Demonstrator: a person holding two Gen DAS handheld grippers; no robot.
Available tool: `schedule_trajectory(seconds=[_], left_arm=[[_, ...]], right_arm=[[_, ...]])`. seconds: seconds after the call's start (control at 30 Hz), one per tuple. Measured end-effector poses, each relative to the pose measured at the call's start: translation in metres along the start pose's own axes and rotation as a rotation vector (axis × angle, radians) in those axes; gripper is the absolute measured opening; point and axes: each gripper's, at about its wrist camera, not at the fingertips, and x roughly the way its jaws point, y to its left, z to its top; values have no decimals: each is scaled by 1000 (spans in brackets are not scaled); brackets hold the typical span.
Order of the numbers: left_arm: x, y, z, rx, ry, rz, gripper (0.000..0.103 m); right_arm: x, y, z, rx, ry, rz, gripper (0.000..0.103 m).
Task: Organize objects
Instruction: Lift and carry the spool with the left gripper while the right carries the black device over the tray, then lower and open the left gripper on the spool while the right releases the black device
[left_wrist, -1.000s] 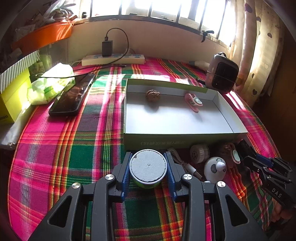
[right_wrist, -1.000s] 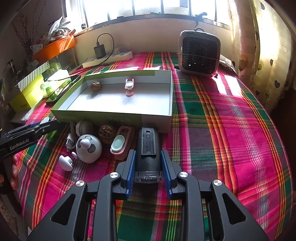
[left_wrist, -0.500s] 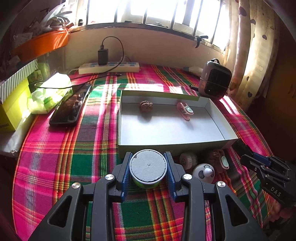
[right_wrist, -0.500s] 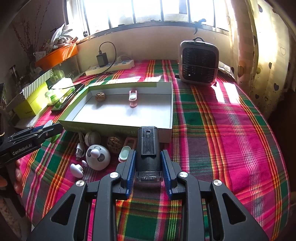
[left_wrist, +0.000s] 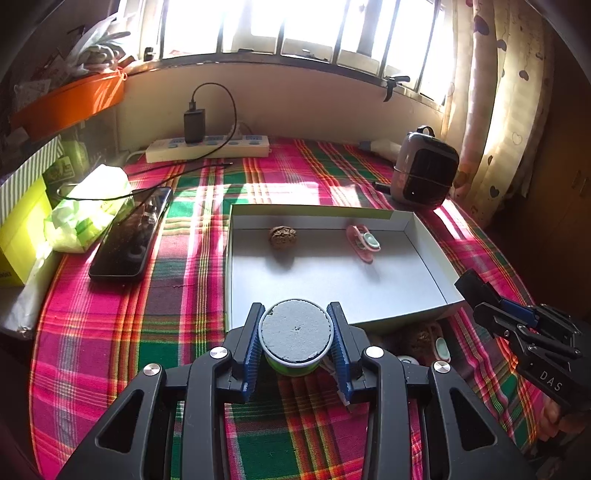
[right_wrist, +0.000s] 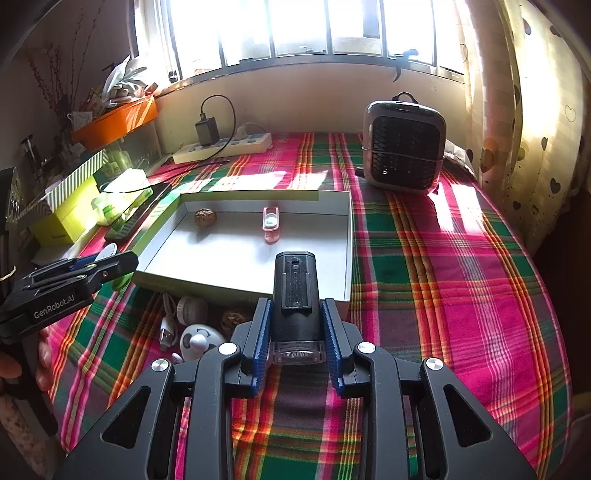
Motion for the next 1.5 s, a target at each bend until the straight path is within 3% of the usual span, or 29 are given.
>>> schedule_trajectory(seconds=[0.77,1.5], left_arm=[[37,-10,35,38,24,-30,32],[99,-28,66,72,83,-78,32]], right_arm=[[34,-8,32,-3,34,-4,29],[90,-14,63,14,88,-2,29]])
